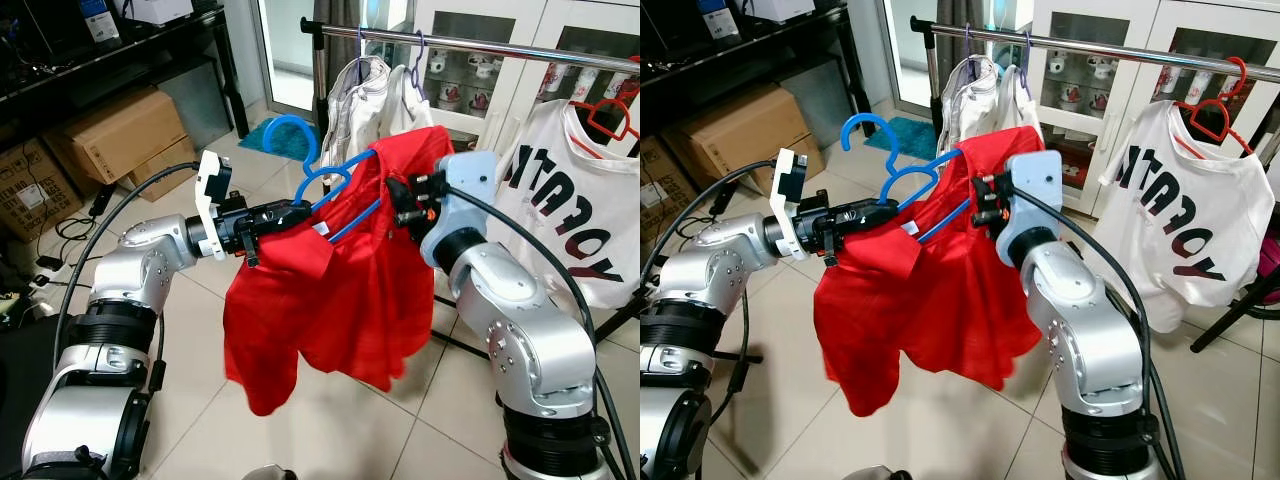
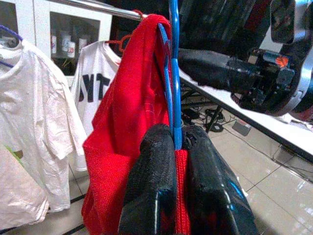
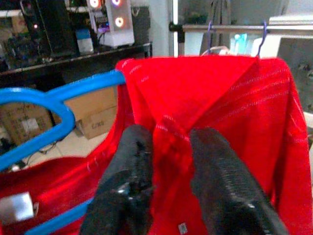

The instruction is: Hang hanger

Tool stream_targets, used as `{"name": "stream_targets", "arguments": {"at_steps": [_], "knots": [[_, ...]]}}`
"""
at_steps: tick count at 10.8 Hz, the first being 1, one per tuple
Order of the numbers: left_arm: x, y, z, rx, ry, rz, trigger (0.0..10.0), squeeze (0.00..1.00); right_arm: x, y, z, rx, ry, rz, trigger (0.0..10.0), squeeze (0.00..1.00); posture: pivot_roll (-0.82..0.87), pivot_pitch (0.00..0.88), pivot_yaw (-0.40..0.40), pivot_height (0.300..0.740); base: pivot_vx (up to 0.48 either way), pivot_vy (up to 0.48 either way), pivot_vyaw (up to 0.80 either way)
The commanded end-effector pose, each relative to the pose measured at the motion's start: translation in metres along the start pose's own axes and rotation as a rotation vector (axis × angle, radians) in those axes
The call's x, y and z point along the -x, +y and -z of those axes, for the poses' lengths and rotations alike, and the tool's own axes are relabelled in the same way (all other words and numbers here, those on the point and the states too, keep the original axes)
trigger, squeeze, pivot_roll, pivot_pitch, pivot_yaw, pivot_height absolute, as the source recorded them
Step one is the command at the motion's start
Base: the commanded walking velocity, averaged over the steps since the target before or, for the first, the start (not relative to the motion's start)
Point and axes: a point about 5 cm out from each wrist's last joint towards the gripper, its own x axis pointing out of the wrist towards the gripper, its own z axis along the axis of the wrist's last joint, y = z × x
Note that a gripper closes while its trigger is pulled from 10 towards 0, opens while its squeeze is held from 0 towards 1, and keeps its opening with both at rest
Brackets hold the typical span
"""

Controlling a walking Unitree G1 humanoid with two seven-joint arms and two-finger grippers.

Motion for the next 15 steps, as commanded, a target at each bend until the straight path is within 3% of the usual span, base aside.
{"name": "stream_targets", "arguments": {"at_steps": [1, 2, 9, 11, 12, 14, 15], "knots": [[0.001, -0.002, -0.012, -0.038, -0.023, 0.017, 0.0, 0.00, 0.000, 0.000, -0.010, 0.005, -0.054, 0.008, 10.0, 1.00, -0.15, 0.000, 0.114, 0.740, 0.000, 0.000, 0.00], [0.000, -0.002, -0.012, -0.036, -0.018, 0.022, 0.0, 0.00, -0.001, 0.001, -0.014, 0.003, -0.083, 0.007, 10.0, 0.00, -0.15, 0.000, 0.114, 0.740, 0.000, 0.000, 0.00], [-0.010, -0.011, -0.005, -0.036, 0.022, 0.096, 0.0, 0.00, -0.004, 0.009, -0.007, 0.027, -0.048, -0.028, 10.0, 0.00, -0.15, 0.000, 0.113, 0.740, 0.000, 0.000, 0.00], [-0.011, -0.014, -0.007, -0.039, 0.023, 0.113, 0.0, 0.00, -0.003, 0.005, -0.001, 0.033, -0.012, 0.006, 10.0, 0.00, -0.15, 0.000, 0.114, 0.740, 0.000, 0.000, 0.00], [-0.011, -0.014, -0.007, -0.039, 0.024, 0.117, 0.0, 0.00, -0.003, 0.004, 0.000, 0.032, -0.011, 0.011, 7.9, 0.00, -0.15, 0.000, 0.116, 0.740, 0.000, 0.000, 0.00], [-0.011, -0.015, -0.007, -0.039, 0.029, 0.120, 0.0, 0.00, -0.003, 0.004, 0.000, 0.027, -0.014, 0.006, 2.4, 0.00, -0.15, 0.000, 0.116, 0.740, 0.000, 0.000, 0.00], [-0.011, -0.015, -0.007, -0.038, 0.030, 0.121, 0.0, 0.00, -0.003, 0.004, 0.000, 0.026, -0.016, 0.003, 0.5, 0.00, -0.15, 0.000, 0.116, 0.740, 0.000, 0.000, 0.00]]}}
